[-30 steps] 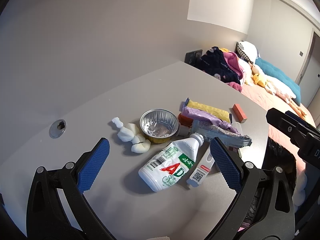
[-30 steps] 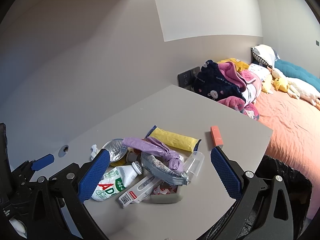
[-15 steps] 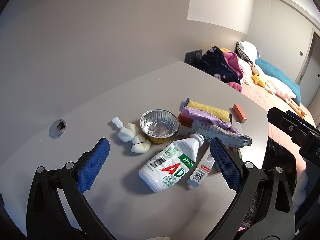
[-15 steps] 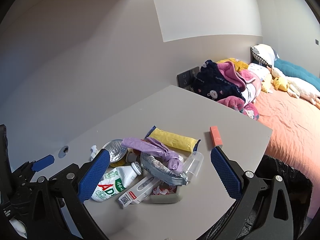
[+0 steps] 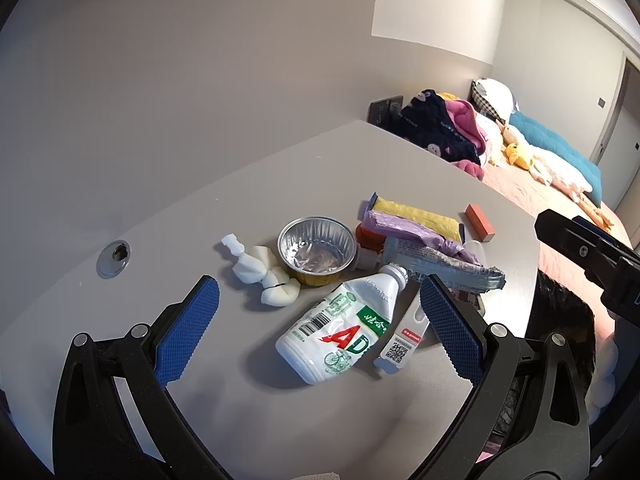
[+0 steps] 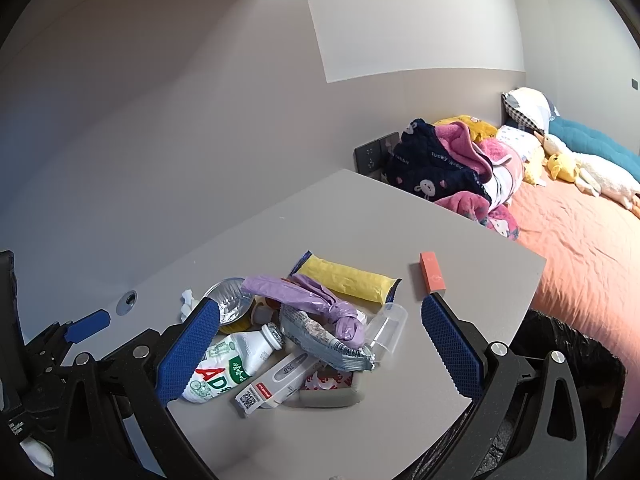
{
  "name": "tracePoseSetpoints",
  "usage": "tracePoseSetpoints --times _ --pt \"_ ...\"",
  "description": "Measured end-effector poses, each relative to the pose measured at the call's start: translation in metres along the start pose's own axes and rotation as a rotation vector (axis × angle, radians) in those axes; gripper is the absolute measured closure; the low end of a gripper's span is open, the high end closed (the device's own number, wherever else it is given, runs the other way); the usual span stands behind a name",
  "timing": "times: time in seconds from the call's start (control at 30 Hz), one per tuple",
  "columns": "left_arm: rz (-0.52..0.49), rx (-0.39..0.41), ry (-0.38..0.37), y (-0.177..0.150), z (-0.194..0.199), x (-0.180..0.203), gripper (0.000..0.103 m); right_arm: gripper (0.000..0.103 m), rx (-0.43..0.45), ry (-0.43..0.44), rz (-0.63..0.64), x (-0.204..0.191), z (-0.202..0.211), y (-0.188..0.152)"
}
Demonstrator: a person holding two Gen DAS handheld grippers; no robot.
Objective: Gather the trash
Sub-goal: 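Lower the right tool onto the knotted purple bag and close it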
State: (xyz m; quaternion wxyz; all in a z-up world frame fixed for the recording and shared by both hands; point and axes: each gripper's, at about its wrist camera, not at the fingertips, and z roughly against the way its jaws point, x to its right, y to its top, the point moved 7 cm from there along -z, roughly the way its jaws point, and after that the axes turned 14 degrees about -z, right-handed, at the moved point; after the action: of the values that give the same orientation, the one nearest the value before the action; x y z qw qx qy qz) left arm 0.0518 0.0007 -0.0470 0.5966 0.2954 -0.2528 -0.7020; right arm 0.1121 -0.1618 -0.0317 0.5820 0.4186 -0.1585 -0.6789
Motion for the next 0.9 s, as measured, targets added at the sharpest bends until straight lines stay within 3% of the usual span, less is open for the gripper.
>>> tracePoseSetpoints --times 0.9 --pt "-0.058 -0.053 -0.051 -0.014 -0.034 0.008 0.006 0.003 -0.062 -0.014 0.016 0.01 -0.027 -0.008"
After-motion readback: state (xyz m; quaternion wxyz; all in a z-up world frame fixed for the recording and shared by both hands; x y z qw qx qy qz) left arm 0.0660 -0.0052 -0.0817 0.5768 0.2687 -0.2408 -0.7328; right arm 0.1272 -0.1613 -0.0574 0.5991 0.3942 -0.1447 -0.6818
